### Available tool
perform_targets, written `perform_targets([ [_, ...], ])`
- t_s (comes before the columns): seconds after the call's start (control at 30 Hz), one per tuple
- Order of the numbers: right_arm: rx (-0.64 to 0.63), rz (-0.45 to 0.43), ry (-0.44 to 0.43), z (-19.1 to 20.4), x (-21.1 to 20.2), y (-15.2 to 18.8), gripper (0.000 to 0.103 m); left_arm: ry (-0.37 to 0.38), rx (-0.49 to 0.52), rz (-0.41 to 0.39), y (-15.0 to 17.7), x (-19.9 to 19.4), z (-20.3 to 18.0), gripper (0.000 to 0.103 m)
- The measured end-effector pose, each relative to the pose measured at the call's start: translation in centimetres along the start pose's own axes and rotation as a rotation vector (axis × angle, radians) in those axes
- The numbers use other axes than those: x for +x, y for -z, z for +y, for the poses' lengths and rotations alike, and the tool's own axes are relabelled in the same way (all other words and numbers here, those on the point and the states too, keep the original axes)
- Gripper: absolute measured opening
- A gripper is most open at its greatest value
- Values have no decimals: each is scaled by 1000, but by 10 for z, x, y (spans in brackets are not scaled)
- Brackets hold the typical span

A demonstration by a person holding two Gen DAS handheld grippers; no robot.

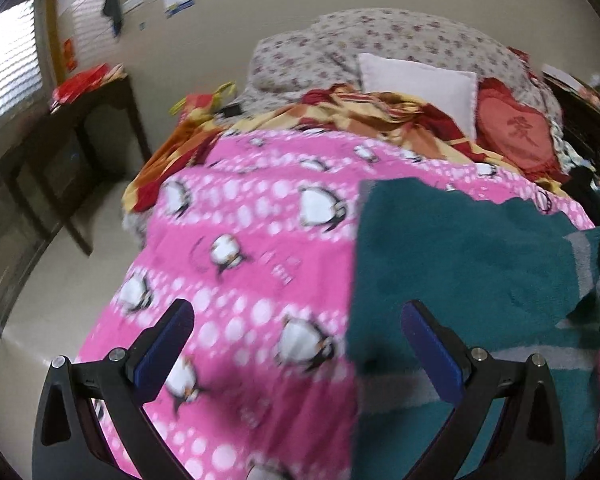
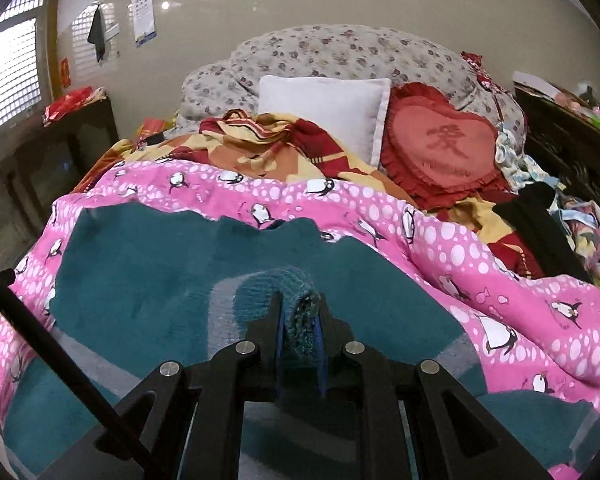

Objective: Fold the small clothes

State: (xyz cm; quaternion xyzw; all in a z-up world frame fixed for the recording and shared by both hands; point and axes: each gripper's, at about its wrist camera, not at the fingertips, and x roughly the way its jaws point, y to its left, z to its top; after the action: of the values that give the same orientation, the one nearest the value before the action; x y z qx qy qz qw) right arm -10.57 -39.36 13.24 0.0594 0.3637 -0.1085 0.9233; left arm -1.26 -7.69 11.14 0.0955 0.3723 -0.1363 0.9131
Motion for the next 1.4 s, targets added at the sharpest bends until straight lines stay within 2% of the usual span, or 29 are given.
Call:
perform_targets([
  [0.1, -3, -2, -11, -3, 0, 4, 13, 25, 43, -19, -16, 14, -12, 103],
  [0.27, 12, -5, -31, -7, 2, 10, 13, 133, 78, 9, -37, 48, -24, 103],
  [0.37, 7, -6, -36, -9, 4, 11, 13, 151, 95, 32, -43, 69, -32, 103],
  [0.5, 22, -17, -32, -10, 5, 11, 13, 151, 122, 6, -51, 81, -37, 102],
  [0.53, 23, -20, -30, -11, 5, 10, 13, 147, 125, -4, -53, 84, -38, 96],
  [0.6, 24, -26, -27, -11, 5, 8, 13, 159, 125, 26, -56, 93, -40, 73],
  [0.63, 22, -33, -21, -12, 3, 6, 13, 170, 122, 49, -57, 96, -40, 56],
  [0.67, 13, -46, -4, -13, 0, 4, 13, 178, 118, 67, -58, 99, -40, 54],
  [0.7, 3, -62, 15, -14, -5, 1, 12, 185, 115, 71, -59, 101, -40, 54],
  [0.73, 6, -84, 26, -17, -12, -3, 12, 193, 114, 64, -60, 100, -41, 59],
  [0.77, 22, -95, 27, -23, -17, -7, 12, 194, 118, 58, -60, 99, -42, 68],
  [0.83, 61, -95, 38, -37, -18, -10, 12, 192, 122, 43, -62, 96, -45, 79],
  [0.93, 51, -41, 53, -42, -2, -5, 12, 188, 112, 28, -65, 96, -48, 82],
  [1.07, 59, 9, 60, -47, 16, 9, 12, 188, 130, 54, -65, 100, -56, 84],
  [1.2, 97, 22, 42, -58, 20, 16, 13, 126, 209, 36, -61, 103, -68, 83],
  [1.23, 97, 26, 42, -59, 21, 17, 13, 112, 223, 36, -61, 105, -69, 62],
  [1.27, 95, 26, 42, -59, 20, 17, 13, 123, 229, 46, -61, 107, -69, 23],
  [1.3, 91, 23, 40, -59, 19, 17, 13, 146, 226, 79, -62, 111, -69, 15],
  [1.4, 88, 6, 27, -55, 14, 12, 13, 149, 224, 75, -67, 111, -66, 14],
])
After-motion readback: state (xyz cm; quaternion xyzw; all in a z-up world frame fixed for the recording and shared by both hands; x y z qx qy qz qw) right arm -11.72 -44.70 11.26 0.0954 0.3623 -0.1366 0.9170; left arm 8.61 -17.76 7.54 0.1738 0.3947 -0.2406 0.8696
